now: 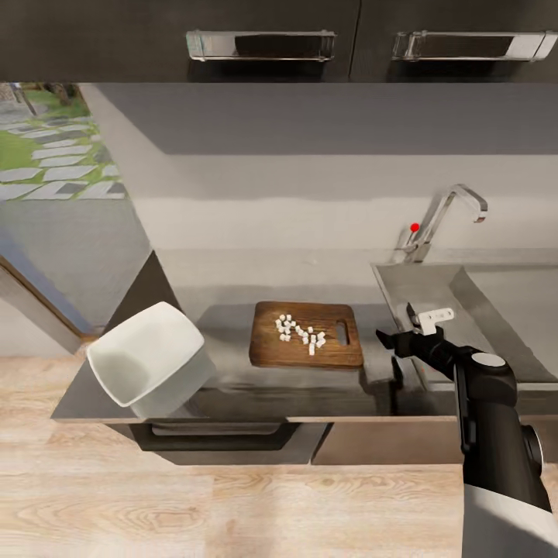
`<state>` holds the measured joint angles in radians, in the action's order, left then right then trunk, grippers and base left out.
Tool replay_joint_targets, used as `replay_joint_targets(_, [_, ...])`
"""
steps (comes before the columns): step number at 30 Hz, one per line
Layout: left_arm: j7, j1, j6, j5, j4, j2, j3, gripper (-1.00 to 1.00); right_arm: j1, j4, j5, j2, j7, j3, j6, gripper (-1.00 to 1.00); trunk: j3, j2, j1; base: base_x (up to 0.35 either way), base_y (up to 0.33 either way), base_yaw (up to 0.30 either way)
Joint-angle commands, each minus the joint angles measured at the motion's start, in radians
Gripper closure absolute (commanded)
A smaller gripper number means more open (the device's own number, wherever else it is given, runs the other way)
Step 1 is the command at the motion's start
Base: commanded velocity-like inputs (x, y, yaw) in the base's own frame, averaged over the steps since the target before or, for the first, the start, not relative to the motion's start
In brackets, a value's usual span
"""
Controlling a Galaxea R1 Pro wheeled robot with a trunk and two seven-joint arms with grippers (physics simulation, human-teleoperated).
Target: In the kitchen, take the Vidalia onion out of the sink, dice it on the chopping board with the paring knife, put the diced onion into the bowl on the countertop, then place both the paring knife and the chopping board into the sink.
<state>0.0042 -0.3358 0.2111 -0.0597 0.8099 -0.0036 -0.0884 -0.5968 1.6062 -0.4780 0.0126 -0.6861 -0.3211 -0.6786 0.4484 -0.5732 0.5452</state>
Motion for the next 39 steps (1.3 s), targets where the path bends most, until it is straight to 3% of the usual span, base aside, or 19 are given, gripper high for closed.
replay_joint_targets(1, [0.000, 0.000, 0.002, -0.006, 0.002, 0.000, -0.002, -1.00, -0.001, 0.001, -0.010, 0.001, -0.010, -0.002, -0.002, -1.00, 0.001, -0.001, 0.000, -0.016, 0.300, 0.000])
replay_joint_targets(9, [0.000, 0.000, 0.002, -0.006, 0.000, 0.000, -0.002, -1.00, -0.001, 0.001, -0.010, 0.001, -0.010, -0.003, -0.002, -1.00, 0.001, -0.001, 0.000, 0.030, 0.256, 0.000])
replay_joint_targets(19, [0.000, 0.000, 0.002, -0.006, 0.000, 0.000, -0.002, -1.00, -0.001, -0.002, -0.012, 0.000, -0.004, -0.006, -0.001, -1.00, 0.001, -0.001, 0.000, 0.015, 0.024, 0.000])
replay_joint_targets(29, [0.000, 0.000, 0.001, -0.006, 0.003, 0.000, -0.002, -1.00, -0.001, -0.012, -0.010, 0.002, 0.092, -0.004, -0.002, -1.00, 0.001, -0.001, 0.000, 0.080, 0.000, 0.000])
replay_joint_targets(39, [0.000, 0.000, 0.002, -0.006, 0.003, 0.001, -0.002, -1.00, -0.001, -0.013, -0.010, 0.001, 0.102, -0.004, -0.004, -1.00, 0.002, -0.001, 0.000, 0.086, 0.000, 0.000])
